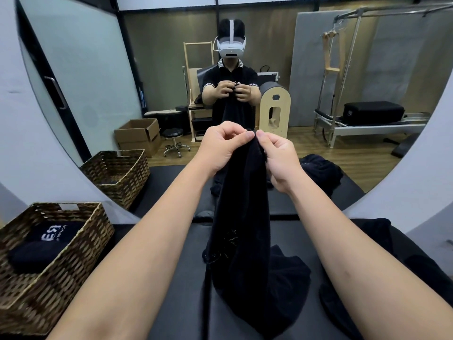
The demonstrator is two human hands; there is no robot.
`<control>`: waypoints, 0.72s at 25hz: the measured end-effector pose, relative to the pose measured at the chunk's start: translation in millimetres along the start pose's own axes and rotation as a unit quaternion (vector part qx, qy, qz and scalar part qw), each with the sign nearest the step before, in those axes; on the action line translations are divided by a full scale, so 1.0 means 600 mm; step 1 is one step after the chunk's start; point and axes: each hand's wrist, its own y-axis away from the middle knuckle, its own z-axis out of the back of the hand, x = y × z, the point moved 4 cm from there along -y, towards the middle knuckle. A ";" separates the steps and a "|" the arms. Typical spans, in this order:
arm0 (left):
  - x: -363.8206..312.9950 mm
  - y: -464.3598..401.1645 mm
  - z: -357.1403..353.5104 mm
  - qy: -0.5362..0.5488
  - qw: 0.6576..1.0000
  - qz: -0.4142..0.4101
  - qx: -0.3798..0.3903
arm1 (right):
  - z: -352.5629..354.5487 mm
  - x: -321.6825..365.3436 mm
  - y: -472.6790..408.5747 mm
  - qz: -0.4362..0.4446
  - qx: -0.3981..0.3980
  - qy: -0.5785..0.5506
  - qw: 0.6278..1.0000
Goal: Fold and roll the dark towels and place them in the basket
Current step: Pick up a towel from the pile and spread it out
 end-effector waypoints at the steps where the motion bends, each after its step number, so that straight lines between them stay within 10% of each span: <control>1: 0.000 -0.002 0.000 0.000 1.000 -0.016 -0.016 | -0.002 -0.002 -0.001 -0.003 0.003 -0.005 1.000; 10: 0.014 -0.006 -0.004 -0.043 0.999 0.013 -0.001 | -0.023 -0.001 0.006 0.000 0.070 -0.011 0.997; 18: -0.032 -0.035 0.021 -0.091 0.987 -0.064 -0.115 | -0.021 -0.018 0.005 0.042 0.008 0.280 0.959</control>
